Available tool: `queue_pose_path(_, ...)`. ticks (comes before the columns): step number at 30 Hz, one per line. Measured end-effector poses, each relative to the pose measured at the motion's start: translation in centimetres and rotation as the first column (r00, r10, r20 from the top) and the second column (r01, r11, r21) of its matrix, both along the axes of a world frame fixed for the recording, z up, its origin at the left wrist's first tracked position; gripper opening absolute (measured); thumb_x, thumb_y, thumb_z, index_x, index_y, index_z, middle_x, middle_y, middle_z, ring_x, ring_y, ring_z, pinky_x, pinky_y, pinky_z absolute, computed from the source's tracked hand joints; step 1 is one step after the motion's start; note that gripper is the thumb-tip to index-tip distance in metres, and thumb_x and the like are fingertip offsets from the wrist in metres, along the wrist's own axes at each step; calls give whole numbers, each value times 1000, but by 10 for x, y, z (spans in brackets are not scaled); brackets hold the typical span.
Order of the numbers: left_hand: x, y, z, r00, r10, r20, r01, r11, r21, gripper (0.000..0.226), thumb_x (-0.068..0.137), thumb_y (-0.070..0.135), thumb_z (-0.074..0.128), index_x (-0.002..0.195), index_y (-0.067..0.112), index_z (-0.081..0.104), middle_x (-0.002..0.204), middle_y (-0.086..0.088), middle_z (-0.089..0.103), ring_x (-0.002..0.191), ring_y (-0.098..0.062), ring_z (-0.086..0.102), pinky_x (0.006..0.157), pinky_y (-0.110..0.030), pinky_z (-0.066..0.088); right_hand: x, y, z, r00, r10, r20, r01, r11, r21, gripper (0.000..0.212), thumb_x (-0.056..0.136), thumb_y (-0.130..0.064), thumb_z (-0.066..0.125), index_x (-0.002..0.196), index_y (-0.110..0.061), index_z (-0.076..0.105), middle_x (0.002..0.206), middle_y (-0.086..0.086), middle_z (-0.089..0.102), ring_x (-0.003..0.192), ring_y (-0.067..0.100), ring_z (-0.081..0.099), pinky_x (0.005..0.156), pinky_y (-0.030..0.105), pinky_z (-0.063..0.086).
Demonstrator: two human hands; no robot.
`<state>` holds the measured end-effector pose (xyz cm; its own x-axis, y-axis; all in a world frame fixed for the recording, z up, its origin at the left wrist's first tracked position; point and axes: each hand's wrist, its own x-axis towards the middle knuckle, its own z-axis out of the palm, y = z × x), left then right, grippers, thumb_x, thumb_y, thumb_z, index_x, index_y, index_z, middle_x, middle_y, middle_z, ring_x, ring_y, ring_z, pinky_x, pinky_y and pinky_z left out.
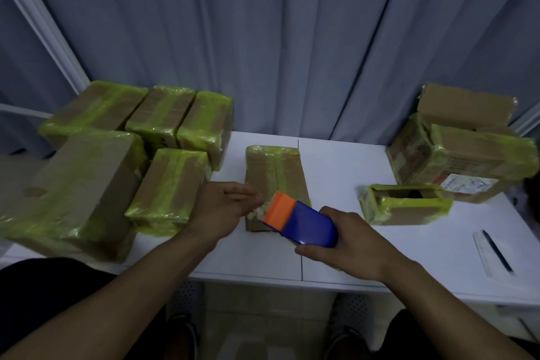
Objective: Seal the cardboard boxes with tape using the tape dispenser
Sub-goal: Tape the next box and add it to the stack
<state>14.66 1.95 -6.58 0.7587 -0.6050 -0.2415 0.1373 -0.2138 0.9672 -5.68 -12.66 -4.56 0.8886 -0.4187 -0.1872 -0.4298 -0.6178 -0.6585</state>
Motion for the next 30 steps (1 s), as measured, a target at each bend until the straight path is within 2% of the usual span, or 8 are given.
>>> queue_pose_path(6, 23, 9, -2, 995, 90, 40, -89, 996, -24, 14, 74, -3, 82, 83, 6, 75, 79, -12, 75, 71, -15, 69, 72, -22, 58, -8, -9, 1, 997, -13, -76, 6, 997, -82, 49, 71, -75, 76, 92, -36, 55, 81, -13, 65, 72, -3, 63, 58, 14, 46)
queue_pose_path(10, 29, 15, -11, 992, 120, 31, -120, 992, -29, 17, 73, -1, 83, 87, 2, 75, 79, -12, 75, 68, -13, 70, 69, -20, 59, -10, -9, 3, 996, -7, -94, -4, 993, -115, 49, 71, -74, 76, 93, -36, 54, 81, -16, 65, 73, -8, 61, 57, 12, 42)
queue_pose_path(15, 46, 24, -22, 981, 195, -11, -195, 981, -17, 19, 72, 4, 85, 88, 5, 75, 77, -6, 76, 70, -9, 70, 68, -18, 56, -10, -16, 8, 986, -29, -166, -3, 981, -192, 55, 67, -81, 73, 90, -35, 54, 80, -11, 66, 67, 0, 63, 57, 17, 46)
queue_pose_path(19, 37, 24, -35, 977, 210, -22, -211, 977, -43, 22, 77, 3, 82, 97, 3, 73, 81, -4, 75, 72, -4, 69, 66, -12, 53, -1, -13, 8, 981, -59, -183, 5, 959, -282, 71, 59, -97, 55, 89, -33, 52, 79, -11, 64, 69, 3, 63, 62, 22, 53)
queue_pose_path(23, 40, 25, -46, 964, 265, -7, -265, 964, 3, 23, 79, 13, 83, 101, 9, 74, 96, 3, 72, 84, 3, 63, 71, -8, 47, 14, -7, 10, 972, -70, -224, -27, 915, -403, 72, 63, -97, 46, 95, -33, 51, 78, -13, 57, 71, 2, 58, 61, 20, 50)
queue_pose_path(26, 39, 22, -58, 956, 291, -24, -291, 957, 7, 23, 83, 11, 80, 103, 8, 70, 88, 1, 70, 73, 5, 65, 65, -6, 48, 25, -3, 8, 965, -81, -251, -55, 870, -490, 76, 65, -100, 41, 95, -31, 50, 76, -13, 52, 68, 3, 55, 56, 21, 44)
queue_pose_path(28, 41, 21, -67, 947, 320, -3, -320, 947, 25, 22, 85, 11, 77, 104, 10, 67, 92, -3, 70, 82, -3, 67, 70, -11, 51, 33, 1, 9, 964, -79, -256, -68, 851, -520, 73, 68, -99, 40, 93, -31, 48, 72, -14, 47, 63, 2, 49, 51, 20, 37)
queue_pose_path(30, 44, 19, -78, 950, 310, 37, -312, 949, 50, 20, 87, 11, 72, 106, 14, 64, 107, -8, 69, 99, -17, 66, 81, -24, 53, 40, 5, 9, 961, -80, -266, -77, 843, -532, 67, 73, -95, 45, 93, -31, 45, 71, -15, 41, 61, 3, 45, 50, 20, 31)
